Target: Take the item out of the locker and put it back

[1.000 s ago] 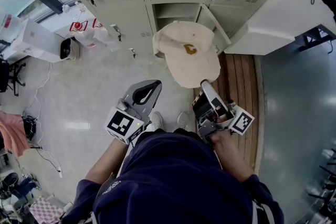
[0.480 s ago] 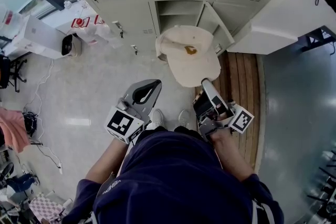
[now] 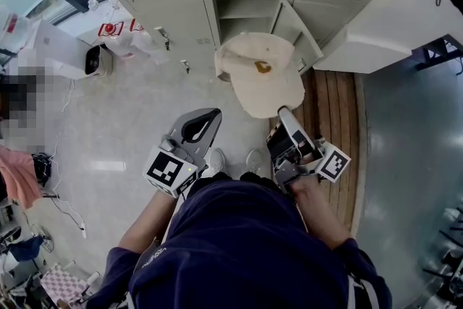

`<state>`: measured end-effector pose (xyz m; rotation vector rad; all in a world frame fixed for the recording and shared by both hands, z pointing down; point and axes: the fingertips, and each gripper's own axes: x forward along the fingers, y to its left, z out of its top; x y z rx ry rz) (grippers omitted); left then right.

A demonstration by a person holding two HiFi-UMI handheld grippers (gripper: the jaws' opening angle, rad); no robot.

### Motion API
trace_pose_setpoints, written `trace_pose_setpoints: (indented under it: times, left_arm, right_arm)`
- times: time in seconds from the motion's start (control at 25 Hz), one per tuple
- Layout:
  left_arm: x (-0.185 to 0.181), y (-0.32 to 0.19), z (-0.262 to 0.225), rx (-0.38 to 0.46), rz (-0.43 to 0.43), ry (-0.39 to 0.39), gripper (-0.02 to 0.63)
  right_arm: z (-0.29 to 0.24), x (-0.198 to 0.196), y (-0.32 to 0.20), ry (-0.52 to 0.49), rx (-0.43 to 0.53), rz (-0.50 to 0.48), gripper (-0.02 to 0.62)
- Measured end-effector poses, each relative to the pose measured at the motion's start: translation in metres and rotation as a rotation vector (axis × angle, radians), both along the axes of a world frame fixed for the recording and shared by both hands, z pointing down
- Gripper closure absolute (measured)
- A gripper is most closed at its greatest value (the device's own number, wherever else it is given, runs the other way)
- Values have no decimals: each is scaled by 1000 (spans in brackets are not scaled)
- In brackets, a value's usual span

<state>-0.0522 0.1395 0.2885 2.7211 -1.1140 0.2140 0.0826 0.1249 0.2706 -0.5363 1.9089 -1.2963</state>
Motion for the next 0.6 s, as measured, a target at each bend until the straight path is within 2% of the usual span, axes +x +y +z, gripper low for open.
trace_pose_setpoints:
  times: [0.28, 0.6]
  left_arm:
    - [-6, 3, 1, -1, 11, -9, 603]
    - [-52, 4, 12, -20, 55, -2, 602]
  right_arm:
    - [5, -4, -3, 19, -3, 9, 577]
    - [27, -35, -4, 49, -36, 93, 577]
